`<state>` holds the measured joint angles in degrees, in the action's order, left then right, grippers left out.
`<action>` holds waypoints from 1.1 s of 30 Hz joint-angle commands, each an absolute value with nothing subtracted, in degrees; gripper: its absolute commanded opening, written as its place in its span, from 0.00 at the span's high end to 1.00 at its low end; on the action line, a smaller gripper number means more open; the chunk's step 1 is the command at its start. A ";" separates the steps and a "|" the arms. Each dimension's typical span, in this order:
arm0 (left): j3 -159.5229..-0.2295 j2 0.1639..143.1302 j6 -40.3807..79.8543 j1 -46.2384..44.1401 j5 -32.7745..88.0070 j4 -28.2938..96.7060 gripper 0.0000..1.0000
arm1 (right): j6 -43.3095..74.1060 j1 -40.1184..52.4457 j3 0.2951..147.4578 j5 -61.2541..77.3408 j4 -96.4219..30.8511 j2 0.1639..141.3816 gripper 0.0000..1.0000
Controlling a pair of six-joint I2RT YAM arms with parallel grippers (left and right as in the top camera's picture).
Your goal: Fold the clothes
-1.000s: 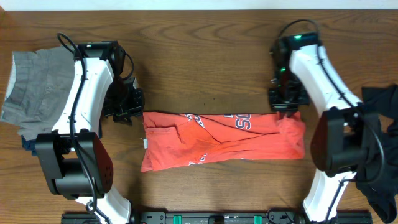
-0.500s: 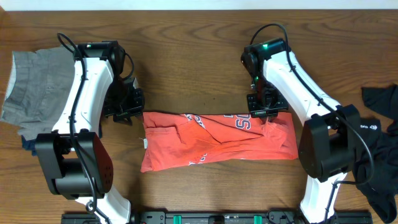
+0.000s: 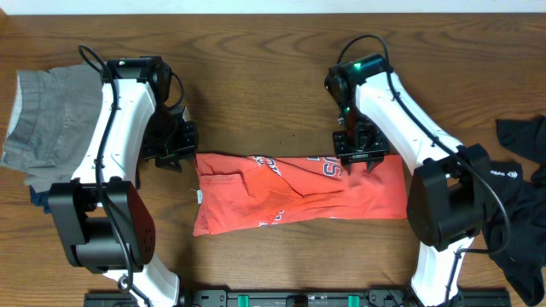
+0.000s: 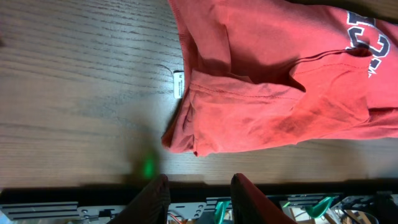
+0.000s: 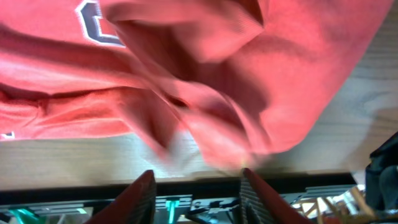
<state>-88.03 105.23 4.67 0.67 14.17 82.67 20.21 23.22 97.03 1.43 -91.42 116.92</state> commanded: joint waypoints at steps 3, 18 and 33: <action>-87.96 104.77 5.17 0.95 13.87 83.05 0.65 | 12.82 24.34 97.71 5.56 -91.22 114.87 0.64; -87.96 104.77 5.17 0.95 13.87 83.22 0.65 | 15.99 20.84 95.50 -3.22 -94.24 114.87 0.49; -87.96 104.77 4.97 0.95 13.87 83.20 0.66 | 7.46 21.08 79.20 8.45 -82.24 114.87 0.62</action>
